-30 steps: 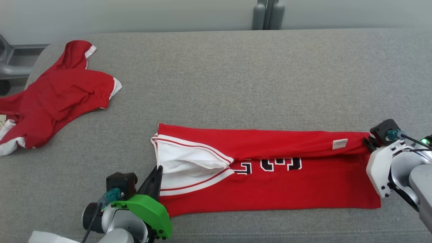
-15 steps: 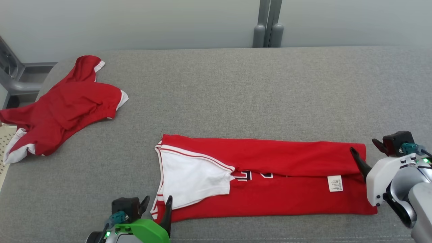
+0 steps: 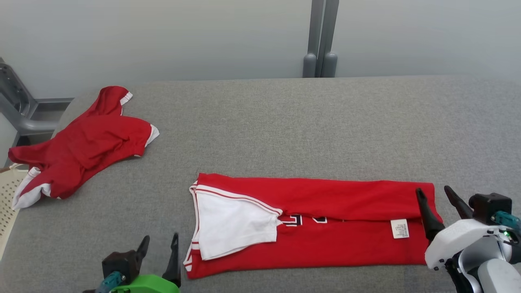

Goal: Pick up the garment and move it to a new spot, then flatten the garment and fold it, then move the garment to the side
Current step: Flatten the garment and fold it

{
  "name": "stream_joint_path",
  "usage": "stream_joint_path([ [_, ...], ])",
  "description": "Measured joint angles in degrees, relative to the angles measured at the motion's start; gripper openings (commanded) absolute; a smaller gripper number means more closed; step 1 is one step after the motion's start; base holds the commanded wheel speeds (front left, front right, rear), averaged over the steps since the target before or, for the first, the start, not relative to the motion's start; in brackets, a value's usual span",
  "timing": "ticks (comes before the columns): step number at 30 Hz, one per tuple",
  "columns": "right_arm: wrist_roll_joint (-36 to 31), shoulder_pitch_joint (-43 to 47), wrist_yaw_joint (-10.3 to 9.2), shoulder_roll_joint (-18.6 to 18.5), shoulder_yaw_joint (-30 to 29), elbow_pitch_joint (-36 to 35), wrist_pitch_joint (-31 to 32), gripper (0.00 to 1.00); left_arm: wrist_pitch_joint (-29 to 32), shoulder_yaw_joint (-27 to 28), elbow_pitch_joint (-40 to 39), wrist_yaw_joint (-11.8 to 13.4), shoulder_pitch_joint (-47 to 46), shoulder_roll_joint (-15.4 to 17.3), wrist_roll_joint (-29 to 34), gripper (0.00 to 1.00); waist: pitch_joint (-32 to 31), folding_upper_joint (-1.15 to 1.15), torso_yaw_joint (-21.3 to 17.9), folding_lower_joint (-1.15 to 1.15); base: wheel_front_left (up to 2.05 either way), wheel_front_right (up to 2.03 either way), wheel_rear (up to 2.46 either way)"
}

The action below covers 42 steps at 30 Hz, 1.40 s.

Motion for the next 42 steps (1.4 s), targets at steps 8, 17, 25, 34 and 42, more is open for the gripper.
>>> stream_joint_path([
  [8, -1.83, 4.41, 0.00, 7.99, -5.88, -4.31, -5.38, 1.00, -1.88, 9.01, -5.38, -2.83, 2.60, -0.71, 4.20, 1.00, -1.14, 0.00, 1.00, 0.00, 0.00, 0.00, 0.00],
  [17, -1.49, 7.48, -0.01, 10.91, -8.06, -5.77, -8.88, 1.00, -1.92, 21.41, -6.71, -9.94, 8.23, -5.76, 10.02, 1.00, -2.72, 0.00, 1.74, 0.00, 0.00, 0.00, 0.00],
  [25, 0.59, 9.55, -0.01, 10.99, -5.25, -3.00, -10.02, 1.00, -1.92, 25.91, -5.57, -17.30, 11.94, -9.27, 15.22, 1.00, -3.87, 0.00, 1.40, 0.00, 0.00, 0.00, 0.00],
  [34, 0.01, 9.27, -0.01, 10.99, -5.09, -2.33, -10.20, 1.00, -1.93, 29.56, -4.00, -20.69, 13.85, -11.60, 19.44, 1.00, -4.13, 0.00, 0.89, 0.00, 0.00, 0.00, 0.00],
  [42, 0.10, 8.97, -0.01, 11.00, -4.71, -2.04, -9.90, 1.00, -1.93, 30.87, -3.27, -22.08, 13.72, -12.81, 21.68, 1.00, -4.05, 0.00, 0.85, 0.00, 0.00, 0.00, 0.00],
])
